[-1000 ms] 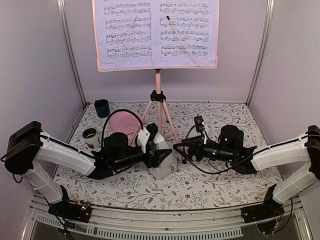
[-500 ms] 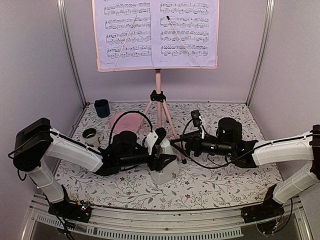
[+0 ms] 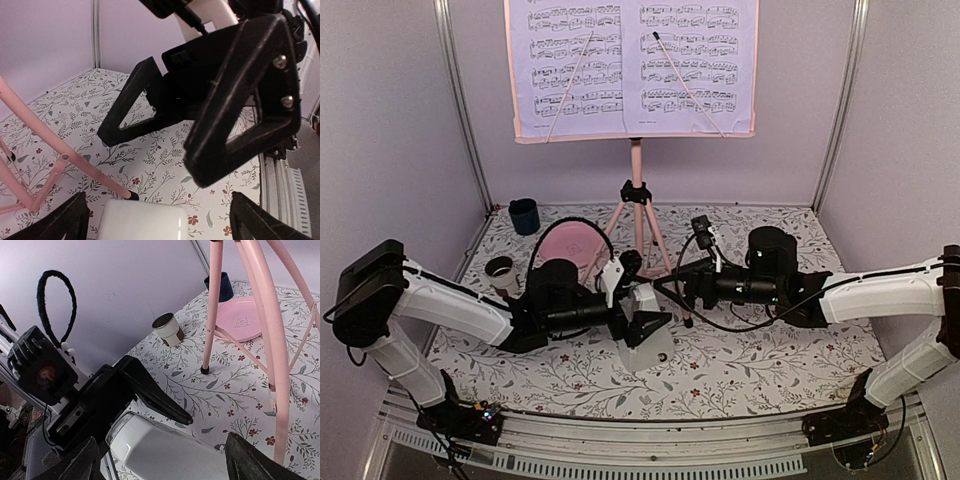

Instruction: Set up the instrument practice props

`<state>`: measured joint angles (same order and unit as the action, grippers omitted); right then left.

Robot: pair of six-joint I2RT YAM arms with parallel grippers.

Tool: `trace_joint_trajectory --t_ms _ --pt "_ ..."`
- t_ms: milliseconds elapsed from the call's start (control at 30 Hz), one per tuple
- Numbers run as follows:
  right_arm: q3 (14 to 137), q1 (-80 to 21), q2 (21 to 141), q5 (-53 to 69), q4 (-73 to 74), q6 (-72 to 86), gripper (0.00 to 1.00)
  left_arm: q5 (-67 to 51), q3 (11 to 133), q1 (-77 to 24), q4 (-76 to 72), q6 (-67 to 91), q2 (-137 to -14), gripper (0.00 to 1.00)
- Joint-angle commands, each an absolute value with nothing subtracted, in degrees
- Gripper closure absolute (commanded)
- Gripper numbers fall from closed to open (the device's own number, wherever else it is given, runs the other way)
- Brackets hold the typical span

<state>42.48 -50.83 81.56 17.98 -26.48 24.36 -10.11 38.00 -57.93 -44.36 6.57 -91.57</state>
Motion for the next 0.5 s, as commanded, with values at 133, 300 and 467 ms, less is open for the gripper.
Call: trace_joint_trajectory --t_ms 133,300,467 --pt "47.1 -50.5 84.2 21.5 -24.5 23.6 0.12 -12.9 33.3 -56.6 -44.3 3.1 -83.5 0.1" --pt "48.6 -50.5 86.7 23.9 -24.7 24.9 0.13 -17.5 31.4 -54.1 -44.8 2.1 -81.6 0.23" --pt "49.8 -50.5 89.1 25.5 -24.3 26.4 0.14 -20.2 30.9 -52.5 -45.8 2.0 -81.2 0.33"
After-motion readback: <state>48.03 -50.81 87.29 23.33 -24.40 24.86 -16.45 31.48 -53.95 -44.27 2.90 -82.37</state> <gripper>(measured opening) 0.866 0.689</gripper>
